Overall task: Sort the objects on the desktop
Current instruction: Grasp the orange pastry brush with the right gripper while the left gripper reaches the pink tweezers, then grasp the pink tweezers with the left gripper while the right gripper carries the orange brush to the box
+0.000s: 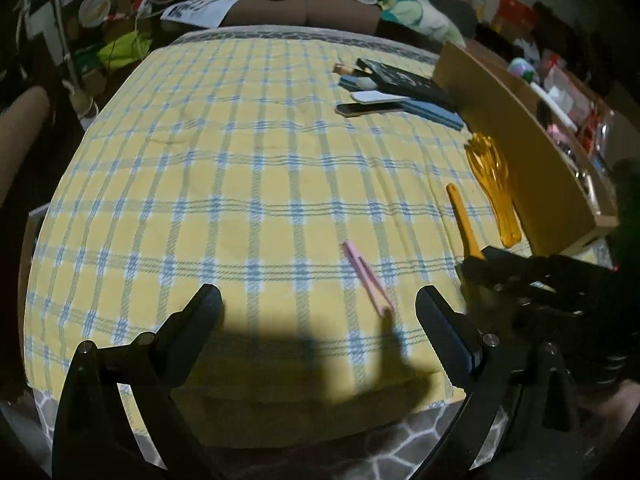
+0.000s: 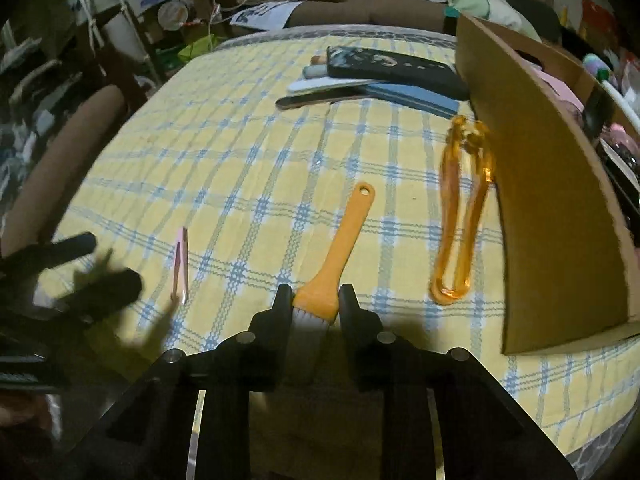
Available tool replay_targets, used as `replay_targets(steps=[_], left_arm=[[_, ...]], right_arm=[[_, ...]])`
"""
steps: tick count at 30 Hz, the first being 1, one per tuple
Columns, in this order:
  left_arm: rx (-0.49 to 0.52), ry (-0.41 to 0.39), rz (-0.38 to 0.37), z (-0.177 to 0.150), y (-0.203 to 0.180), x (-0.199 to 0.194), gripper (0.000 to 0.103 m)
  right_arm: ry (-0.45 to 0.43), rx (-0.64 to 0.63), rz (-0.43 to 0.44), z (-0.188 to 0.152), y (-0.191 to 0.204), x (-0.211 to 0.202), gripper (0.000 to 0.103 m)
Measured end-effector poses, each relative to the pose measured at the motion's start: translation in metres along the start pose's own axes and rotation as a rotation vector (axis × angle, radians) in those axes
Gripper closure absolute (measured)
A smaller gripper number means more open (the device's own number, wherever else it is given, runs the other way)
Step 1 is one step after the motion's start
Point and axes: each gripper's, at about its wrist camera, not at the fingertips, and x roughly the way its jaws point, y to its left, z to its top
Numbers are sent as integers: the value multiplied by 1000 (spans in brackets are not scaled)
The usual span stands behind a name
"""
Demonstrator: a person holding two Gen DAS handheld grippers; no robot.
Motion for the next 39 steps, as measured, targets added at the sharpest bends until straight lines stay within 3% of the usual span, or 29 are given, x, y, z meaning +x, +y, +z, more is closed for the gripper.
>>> replay_targets(steps=[5,6,7,8,9,11,12,13,14,19,26,32,39], left_arm=[[11,-1,-13,4,-14,12,7],[18,4,-18,5,-18,17,17],[22,8,-23,5,-20,20,38],[28,17,-28,4,-23,24,49],[35,20,-20,3,-26,28,56],[57,-9,1,2,-31,30,60],[62,-20,7,1,-32,31,69],[62,-34,12,1,-32,30,88],[52,-36,5,0,-29,31,94],[-39,-38,-90,2,-10,23,96],[-127,-102,-219,12,-1,-11,96],[-56,-147,-278,42,-37,-43,96],[51,-171,-394,90,-127,-55,96]], right_arm=[[-58,70,58,9,-15,-28,80],[-68,78,68,10,-16,-33,80],[-80,85,82,11,-18,-38,80],[-84,85,87,12,-19,-42,80],[-86,85,92,12,-20,-44,80],[-87,86,103,12,-21,-46,80],[-87,84,104,12,-21,-47,80],[-87,82,105,11,-22,-48,80],[-88,81,108,11,-22,-49,80],[-119,74,133,18,-27,-61,80],[-201,109,171,30,-52,-96,80],[-296,178,89,36,-114,-147,80],[-283,265,-40,31,-202,-169,80]])
